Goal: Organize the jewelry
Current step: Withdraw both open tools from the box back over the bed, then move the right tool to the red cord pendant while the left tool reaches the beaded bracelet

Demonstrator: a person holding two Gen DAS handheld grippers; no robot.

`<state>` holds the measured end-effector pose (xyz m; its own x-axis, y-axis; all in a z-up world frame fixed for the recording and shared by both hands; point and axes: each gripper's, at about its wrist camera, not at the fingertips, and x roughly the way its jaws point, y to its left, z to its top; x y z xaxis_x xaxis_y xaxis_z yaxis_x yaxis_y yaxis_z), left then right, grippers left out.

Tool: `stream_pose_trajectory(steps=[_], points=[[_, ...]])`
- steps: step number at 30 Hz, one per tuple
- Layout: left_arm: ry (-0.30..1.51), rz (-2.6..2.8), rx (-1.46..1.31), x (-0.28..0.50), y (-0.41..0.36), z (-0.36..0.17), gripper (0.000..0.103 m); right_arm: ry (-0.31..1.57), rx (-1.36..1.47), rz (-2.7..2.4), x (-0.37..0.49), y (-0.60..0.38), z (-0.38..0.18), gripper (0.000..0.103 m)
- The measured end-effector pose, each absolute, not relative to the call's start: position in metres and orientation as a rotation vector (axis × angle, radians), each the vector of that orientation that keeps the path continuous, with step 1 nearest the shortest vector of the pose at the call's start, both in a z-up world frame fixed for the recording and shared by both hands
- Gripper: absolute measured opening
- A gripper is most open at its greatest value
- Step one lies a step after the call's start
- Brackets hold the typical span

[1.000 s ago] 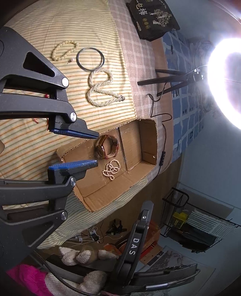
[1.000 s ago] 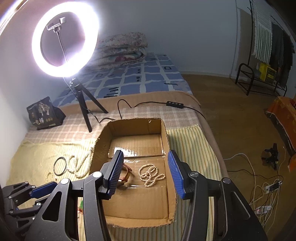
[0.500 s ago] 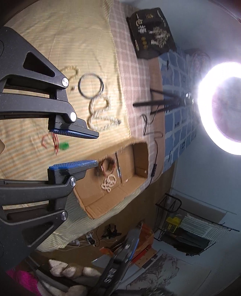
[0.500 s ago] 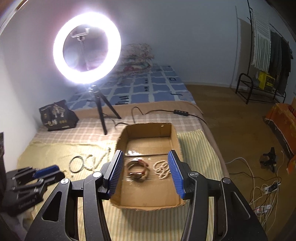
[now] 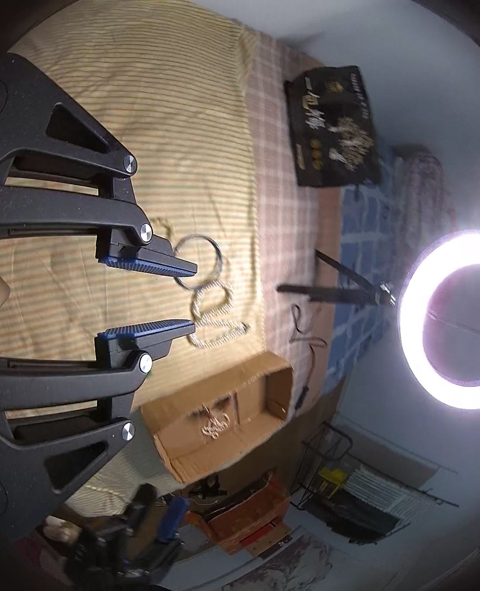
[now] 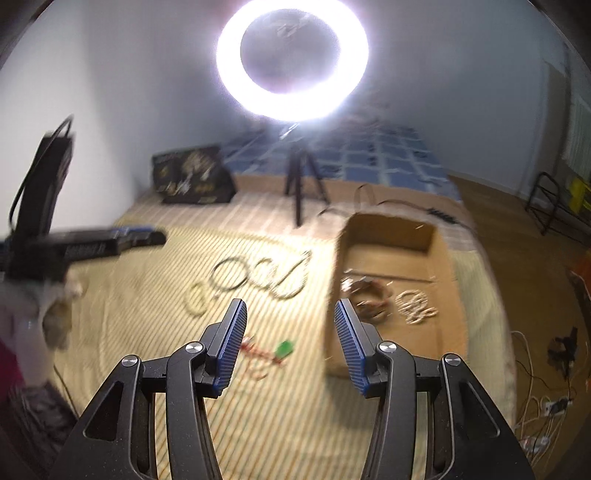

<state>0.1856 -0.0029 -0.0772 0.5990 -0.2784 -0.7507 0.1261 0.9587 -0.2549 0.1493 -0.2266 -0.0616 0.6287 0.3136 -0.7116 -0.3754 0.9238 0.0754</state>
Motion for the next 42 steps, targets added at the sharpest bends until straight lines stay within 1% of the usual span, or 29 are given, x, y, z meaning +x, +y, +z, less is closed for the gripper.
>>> stream_pose_trajectory(steps=[1,2,3,10,18,33,42], points=[[0.912,-0.235,-0.186,0.187,0.001,-0.082,0.038,0.813,-0.094,0.408,0.149,-0.221,-0.067,0.048],[0.926,-0.233,-0.190,0.189,0.005,-0.087,0.042,0.827,-0.103,0.419,0.148,-0.217,-0.073,0.048],[0.937,-0.228,-0.194,0.191,0.008,-0.091,0.043,0.844,-0.113,0.431,0.148,-0.212,-0.079,0.048],[1.045,-0.177,-0.245,0.207,0.029,-0.128,0.043,0.940,-0.168,0.501,0.152,-0.186,-0.118,0.048],[1.137,-0.149,-0.252,0.216,0.031,-0.164,0.043,1.015,-0.234,0.570,0.158,-0.164,-0.153,0.048],[1.201,-0.101,-0.335,0.238,0.046,-0.196,0.043,1.086,-0.291,0.593,0.182,-0.146,-0.190,0.048],[1.226,-0.108,-0.311,0.242,0.036,-0.207,0.043,1.091,-0.306,0.592,0.192,-0.136,-0.200,0.048]])
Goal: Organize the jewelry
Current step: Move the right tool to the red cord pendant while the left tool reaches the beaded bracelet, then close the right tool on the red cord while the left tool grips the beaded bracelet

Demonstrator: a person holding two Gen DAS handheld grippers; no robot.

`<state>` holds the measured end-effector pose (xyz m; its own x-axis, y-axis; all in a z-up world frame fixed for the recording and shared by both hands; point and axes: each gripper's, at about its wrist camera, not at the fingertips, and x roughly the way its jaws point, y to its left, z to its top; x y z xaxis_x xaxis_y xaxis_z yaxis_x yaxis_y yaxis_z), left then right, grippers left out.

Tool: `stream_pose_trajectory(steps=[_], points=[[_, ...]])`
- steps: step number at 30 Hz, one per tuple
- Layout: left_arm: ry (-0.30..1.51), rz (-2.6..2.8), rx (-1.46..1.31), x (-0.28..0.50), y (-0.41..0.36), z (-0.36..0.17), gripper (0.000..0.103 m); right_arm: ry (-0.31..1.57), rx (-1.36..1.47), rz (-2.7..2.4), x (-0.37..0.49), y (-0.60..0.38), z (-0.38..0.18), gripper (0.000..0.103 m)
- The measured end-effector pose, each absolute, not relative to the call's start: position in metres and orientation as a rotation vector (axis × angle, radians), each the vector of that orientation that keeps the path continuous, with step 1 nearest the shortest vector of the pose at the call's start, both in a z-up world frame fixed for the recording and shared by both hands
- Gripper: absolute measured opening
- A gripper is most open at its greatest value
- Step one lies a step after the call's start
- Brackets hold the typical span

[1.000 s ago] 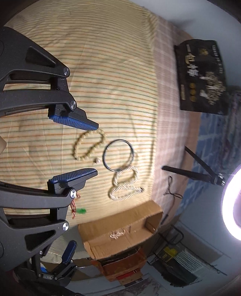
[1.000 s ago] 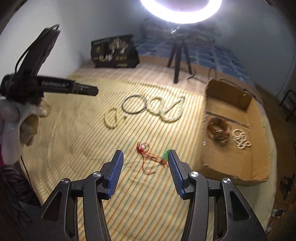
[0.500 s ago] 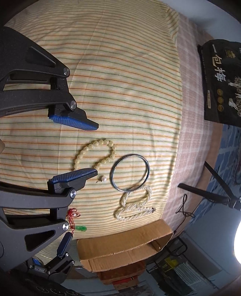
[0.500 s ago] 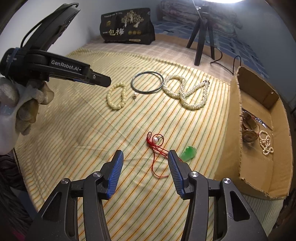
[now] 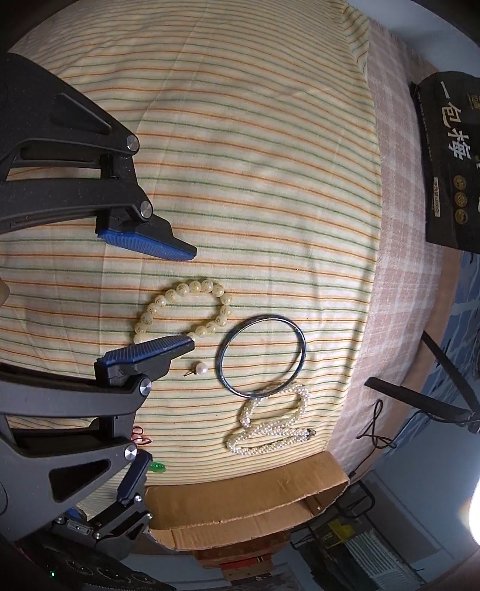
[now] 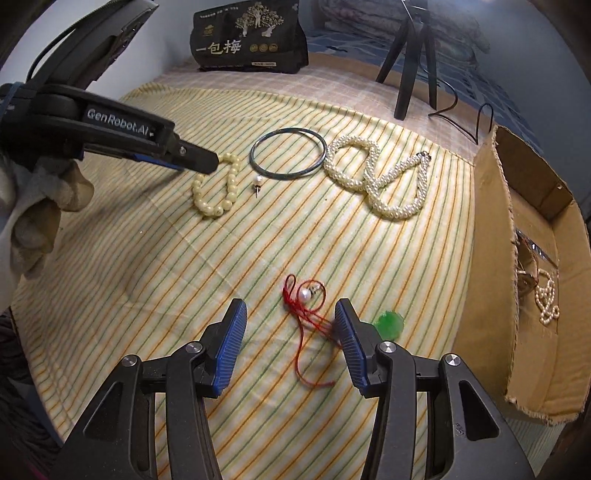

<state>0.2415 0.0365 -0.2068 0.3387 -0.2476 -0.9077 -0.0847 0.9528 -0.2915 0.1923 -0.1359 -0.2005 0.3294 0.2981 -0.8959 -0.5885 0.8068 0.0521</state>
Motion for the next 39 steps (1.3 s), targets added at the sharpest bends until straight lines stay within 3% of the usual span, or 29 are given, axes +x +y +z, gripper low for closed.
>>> stream_pose_trajectory(steps=[3,8,14,28,30,35,39], points=[[1.230,-0.106,-0.311,0.243,0.036,-0.210,0.043,1.092,-0.314,0.583,0.195,-0.132,-0.203,0.047],[1.237,-0.105,-0.303,0.246,0.035,-0.215,0.043,1.100,-0.319,0.582,0.199,-0.130,-0.207,0.036],[1.234,-0.101,-0.268,0.246,0.031,-0.216,0.042,1.104,-0.310,0.587,0.201,-0.131,-0.208,0.036],[1.219,-0.061,-0.202,0.244,0.035,-0.219,0.011,1.163,-0.297,0.612,0.200,-0.143,-0.213,0.036],[1.213,-0.055,-0.193,0.243,0.035,-0.219,0.009,1.167,-0.300,0.609,0.199,-0.144,-0.214,0.033],[1.204,-0.056,-0.187,0.242,0.033,-0.219,0.009,1.176,-0.324,0.595,0.194,-0.147,-0.214,0.012],[1.197,-0.053,-0.193,0.240,0.034,-0.218,0.005,1.173,-0.348,0.595,0.189,-0.147,-0.213,0.005]])
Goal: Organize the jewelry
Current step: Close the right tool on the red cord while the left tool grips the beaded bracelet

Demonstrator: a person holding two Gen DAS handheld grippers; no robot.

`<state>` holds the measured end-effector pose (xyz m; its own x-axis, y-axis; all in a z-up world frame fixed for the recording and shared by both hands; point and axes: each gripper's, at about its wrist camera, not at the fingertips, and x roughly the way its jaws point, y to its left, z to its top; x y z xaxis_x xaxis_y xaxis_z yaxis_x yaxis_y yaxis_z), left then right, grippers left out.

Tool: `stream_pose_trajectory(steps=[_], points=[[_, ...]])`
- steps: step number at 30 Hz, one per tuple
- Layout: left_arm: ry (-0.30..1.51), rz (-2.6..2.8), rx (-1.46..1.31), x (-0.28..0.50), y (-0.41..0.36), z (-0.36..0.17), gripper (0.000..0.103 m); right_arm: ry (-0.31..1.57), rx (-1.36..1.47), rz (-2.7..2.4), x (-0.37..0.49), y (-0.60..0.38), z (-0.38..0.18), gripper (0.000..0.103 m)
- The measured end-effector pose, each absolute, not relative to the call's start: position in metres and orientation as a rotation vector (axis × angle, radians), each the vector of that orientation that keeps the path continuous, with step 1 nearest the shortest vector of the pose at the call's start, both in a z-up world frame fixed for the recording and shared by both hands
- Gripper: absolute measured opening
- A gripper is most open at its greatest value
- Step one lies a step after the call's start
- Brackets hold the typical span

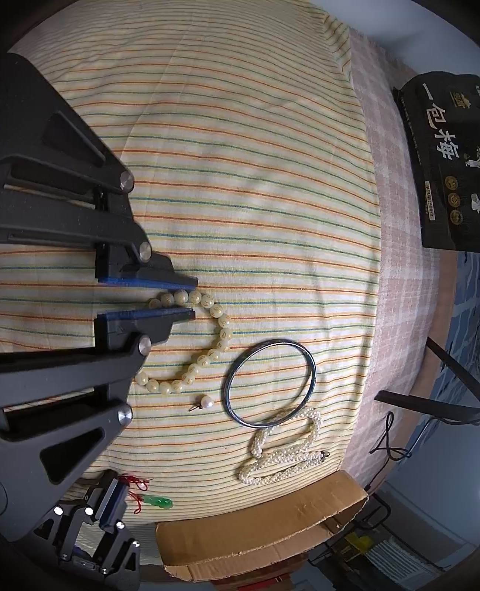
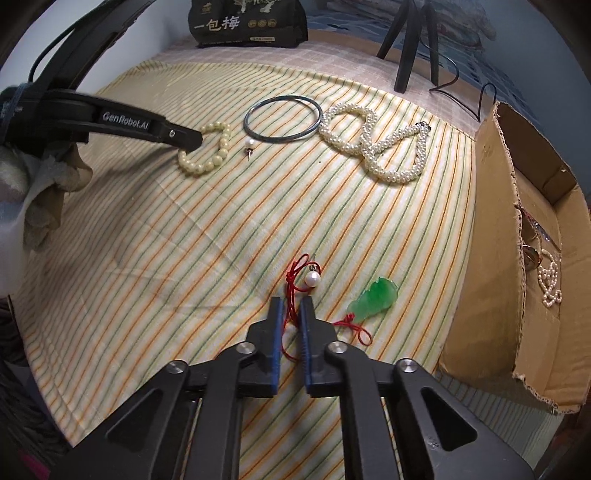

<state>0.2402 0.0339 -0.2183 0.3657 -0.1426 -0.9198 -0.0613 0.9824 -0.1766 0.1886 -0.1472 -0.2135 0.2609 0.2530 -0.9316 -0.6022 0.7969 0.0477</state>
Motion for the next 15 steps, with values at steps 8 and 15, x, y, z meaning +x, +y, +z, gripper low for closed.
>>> stream_pose_trajectory(steps=[8,15], points=[[1.179,-0.064,-0.242,0.231,0.042,-0.207,0.005,1.157,-0.307,0.606,0.180,-0.158,-0.196,0.001],[1.141,-0.078,-0.291,0.224,0.049,-0.190,0.005,1.103,-0.221,0.590,0.180,-0.172,-0.168,0.001]])
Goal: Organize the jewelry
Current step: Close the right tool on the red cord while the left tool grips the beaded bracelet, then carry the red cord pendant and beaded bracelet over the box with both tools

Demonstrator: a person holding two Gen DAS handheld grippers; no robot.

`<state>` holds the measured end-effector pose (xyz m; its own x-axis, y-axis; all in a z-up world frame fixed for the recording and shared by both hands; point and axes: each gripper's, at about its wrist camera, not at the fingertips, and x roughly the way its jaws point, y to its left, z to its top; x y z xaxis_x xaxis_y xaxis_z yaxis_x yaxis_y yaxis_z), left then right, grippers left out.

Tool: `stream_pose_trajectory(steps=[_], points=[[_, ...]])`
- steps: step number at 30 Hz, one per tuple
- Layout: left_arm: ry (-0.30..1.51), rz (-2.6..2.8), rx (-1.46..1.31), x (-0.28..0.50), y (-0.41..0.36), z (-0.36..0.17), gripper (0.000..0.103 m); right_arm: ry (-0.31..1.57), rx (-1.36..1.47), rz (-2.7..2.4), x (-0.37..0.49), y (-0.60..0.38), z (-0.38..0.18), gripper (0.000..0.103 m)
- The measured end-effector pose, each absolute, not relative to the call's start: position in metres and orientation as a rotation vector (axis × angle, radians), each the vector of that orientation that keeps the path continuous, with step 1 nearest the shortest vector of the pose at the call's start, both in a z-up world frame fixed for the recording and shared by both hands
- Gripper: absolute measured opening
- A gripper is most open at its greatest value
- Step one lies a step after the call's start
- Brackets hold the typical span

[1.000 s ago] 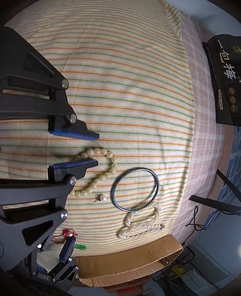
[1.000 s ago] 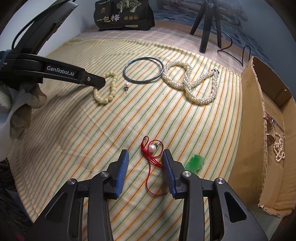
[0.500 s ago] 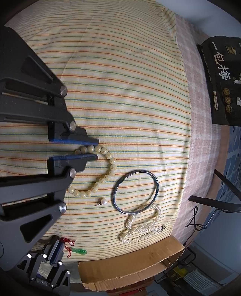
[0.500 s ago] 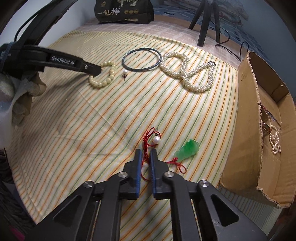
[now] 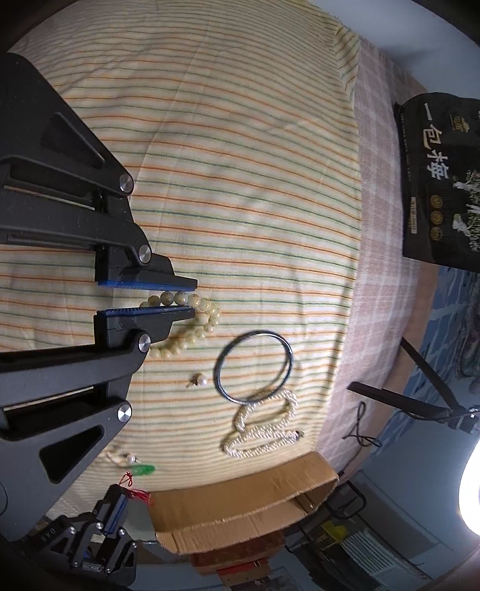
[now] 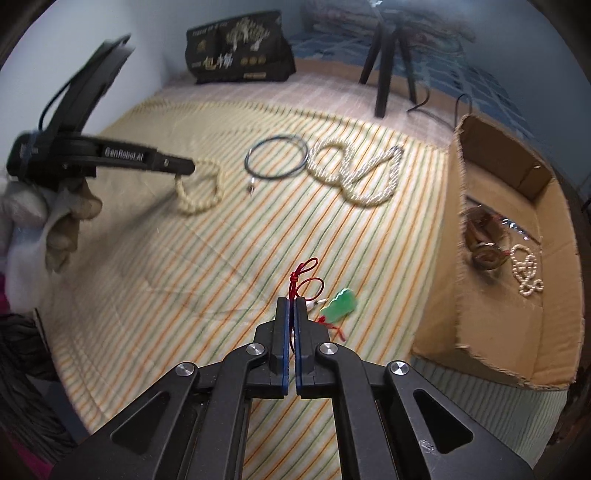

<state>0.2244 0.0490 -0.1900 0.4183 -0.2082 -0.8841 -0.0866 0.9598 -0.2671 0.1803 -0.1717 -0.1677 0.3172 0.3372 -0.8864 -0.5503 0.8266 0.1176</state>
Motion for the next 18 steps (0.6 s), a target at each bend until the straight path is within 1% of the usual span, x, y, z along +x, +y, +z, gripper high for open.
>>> stream_pose_trajectory(steps=[8,18], points=[[1.107,-0.103,-0.311,0.217,0.050,-0.173,0.005,1.047,-0.128,0.561,0.187,-0.187,-0.145,0.001],[1.043,-0.171,-0.327,0.210,0.037,-0.139,0.005,0.979,-0.102,0.560,0.185,-0.196,-0.120,0.001]])
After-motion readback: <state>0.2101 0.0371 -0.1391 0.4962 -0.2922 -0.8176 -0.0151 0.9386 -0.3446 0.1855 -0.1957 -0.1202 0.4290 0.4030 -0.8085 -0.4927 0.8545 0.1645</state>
